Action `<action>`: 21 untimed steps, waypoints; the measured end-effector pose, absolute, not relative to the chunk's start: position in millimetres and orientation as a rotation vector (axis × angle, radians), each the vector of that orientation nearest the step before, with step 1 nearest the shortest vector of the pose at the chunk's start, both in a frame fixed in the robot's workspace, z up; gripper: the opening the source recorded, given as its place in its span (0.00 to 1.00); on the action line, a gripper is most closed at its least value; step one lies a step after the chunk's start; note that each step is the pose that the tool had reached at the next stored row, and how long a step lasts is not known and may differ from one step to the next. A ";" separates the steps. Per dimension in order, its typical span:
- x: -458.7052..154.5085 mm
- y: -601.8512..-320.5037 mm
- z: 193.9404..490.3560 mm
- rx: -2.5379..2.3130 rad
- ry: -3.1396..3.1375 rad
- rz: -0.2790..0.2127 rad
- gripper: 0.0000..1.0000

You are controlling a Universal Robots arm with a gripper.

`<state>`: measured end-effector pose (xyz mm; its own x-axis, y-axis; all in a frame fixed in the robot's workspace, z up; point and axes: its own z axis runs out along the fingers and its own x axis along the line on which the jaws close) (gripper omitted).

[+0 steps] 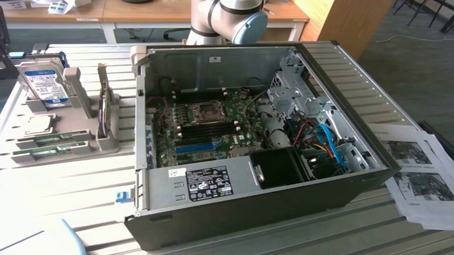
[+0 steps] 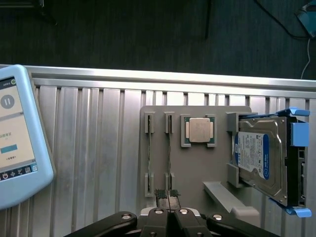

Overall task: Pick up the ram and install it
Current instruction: 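Pick up the ram and move it above insertion slot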

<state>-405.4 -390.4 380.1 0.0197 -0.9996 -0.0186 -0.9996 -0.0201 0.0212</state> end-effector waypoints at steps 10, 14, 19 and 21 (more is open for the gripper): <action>-405.4 -390.5 377.7 2.242 -2.197 -0.044 0.09; -405.4 -390.5 375.3 2.242 -2.197 -0.044 0.09; -405.4 -390.5 370.8 2.242 -2.197 -0.044 0.09; -405.4 -390.5 368.9 2.242 -2.197 -0.044 0.09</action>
<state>-405.4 -390.5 368.9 0.0198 -0.9996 -0.0187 -0.9996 -0.0202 0.0212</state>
